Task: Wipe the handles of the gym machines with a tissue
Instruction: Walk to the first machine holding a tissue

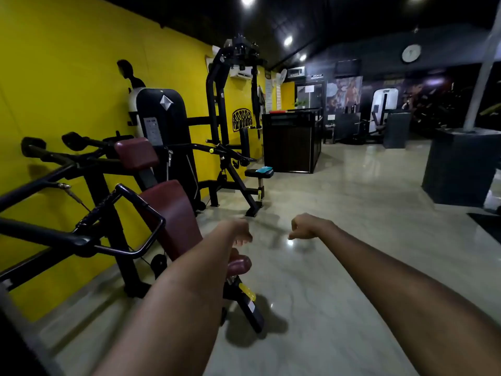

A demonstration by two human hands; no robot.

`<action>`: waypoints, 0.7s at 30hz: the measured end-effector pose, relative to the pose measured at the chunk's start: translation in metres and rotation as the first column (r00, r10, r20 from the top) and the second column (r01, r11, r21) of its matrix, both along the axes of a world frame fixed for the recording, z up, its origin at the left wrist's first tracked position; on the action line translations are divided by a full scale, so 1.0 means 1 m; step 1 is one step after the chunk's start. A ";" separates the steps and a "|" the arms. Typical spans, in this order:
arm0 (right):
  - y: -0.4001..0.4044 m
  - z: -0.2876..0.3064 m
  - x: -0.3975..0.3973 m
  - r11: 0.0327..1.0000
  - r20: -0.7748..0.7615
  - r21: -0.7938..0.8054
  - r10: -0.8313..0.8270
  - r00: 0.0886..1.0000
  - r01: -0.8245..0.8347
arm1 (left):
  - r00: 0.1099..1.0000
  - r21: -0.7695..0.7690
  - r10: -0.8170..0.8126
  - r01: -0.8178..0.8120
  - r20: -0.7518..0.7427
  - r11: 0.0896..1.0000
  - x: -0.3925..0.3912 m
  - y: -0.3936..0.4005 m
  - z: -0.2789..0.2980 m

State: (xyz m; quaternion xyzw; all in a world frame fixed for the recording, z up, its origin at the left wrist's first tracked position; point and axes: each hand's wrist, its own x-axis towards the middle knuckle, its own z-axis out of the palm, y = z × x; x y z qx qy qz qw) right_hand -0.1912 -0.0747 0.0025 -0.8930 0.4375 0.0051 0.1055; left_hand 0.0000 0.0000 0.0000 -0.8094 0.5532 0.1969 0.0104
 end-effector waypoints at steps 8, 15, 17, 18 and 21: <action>-0.040 -0.024 0.014 0.993 0.102 0.104 -0.057 0.993 0.046 | 0.999 0.061 -0.040 0.042 -0.036 0.997 0.016 -0.052 -0.026; -0.136 -0.028 0.022 0.994 0.075 0.099 -0.046 0.996 0.039 | 0.996 0.033 -0.089 0.089 0.006 0.995 0.033 -0.150 -0.033; -0.169 -0.026 0.025 0.995 0.075 0.097 -0.043 0.996 0.035 | 0.996 0.013 -0.084 0.084 -0.002 0.996 0.036 -0.179 -0.033; -0.186 -0.024 0.027 0.995 0.075 0.095 -0.037 0.997 0.030 | 0.997 0.010 -0.074 0.074 -0.010 0.997 0.038 -0.196 -0.033; -0.238 -0.016 0.033 0.995 0.072 0.102 -0.014 0.997 0.007 | 0.998 -0.001 -0.041 0.041 -0.037 0.999 0.042 -0.243 -0.028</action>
